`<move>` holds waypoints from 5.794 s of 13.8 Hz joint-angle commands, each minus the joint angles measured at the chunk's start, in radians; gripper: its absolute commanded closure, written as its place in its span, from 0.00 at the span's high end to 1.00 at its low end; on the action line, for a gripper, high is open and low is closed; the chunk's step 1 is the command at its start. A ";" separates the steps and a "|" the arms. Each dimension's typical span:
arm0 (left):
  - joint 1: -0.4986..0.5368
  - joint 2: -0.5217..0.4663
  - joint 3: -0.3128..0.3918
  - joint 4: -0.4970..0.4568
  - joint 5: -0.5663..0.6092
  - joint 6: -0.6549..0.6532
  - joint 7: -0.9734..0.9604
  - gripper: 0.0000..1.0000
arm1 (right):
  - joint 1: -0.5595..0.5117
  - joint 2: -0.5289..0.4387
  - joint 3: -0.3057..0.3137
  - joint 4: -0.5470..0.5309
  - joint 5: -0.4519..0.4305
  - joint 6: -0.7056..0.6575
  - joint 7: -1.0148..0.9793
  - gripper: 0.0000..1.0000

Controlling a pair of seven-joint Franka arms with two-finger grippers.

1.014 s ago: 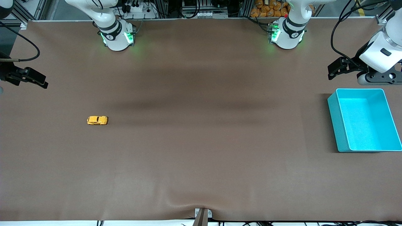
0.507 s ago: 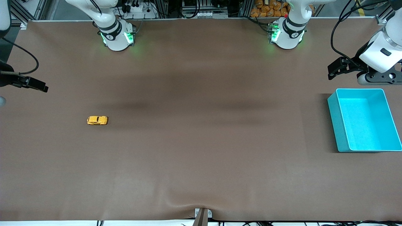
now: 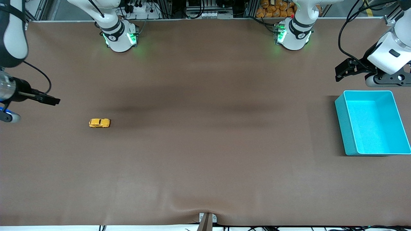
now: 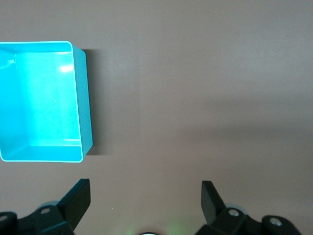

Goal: Wind and store yellow beetle car
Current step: 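Move the open right gripper down over the yellow beetle car, then close the right gripper on the yellow car's body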

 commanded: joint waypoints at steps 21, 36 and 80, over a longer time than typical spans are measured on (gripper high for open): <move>0.006 0.004 -0.004 0.013 -0.007 0.001 0.006 1.00 | -0.010 -0.076 0.005 -0.519 0.108 0.588 1.085 1.00; 0.006 0.004 -0.004 0.013 -0.009 0.001 0.006 1.00 | 0.006 0.117 0.004 -0.536 0.100 0.803 1.188 0.94; 0.007 0.004 -0.004 0.013 -0.007 0.001 0.006 1.00 | -0.047 0.265 0.001 -0.522 0.062 0.973 1.170 0.21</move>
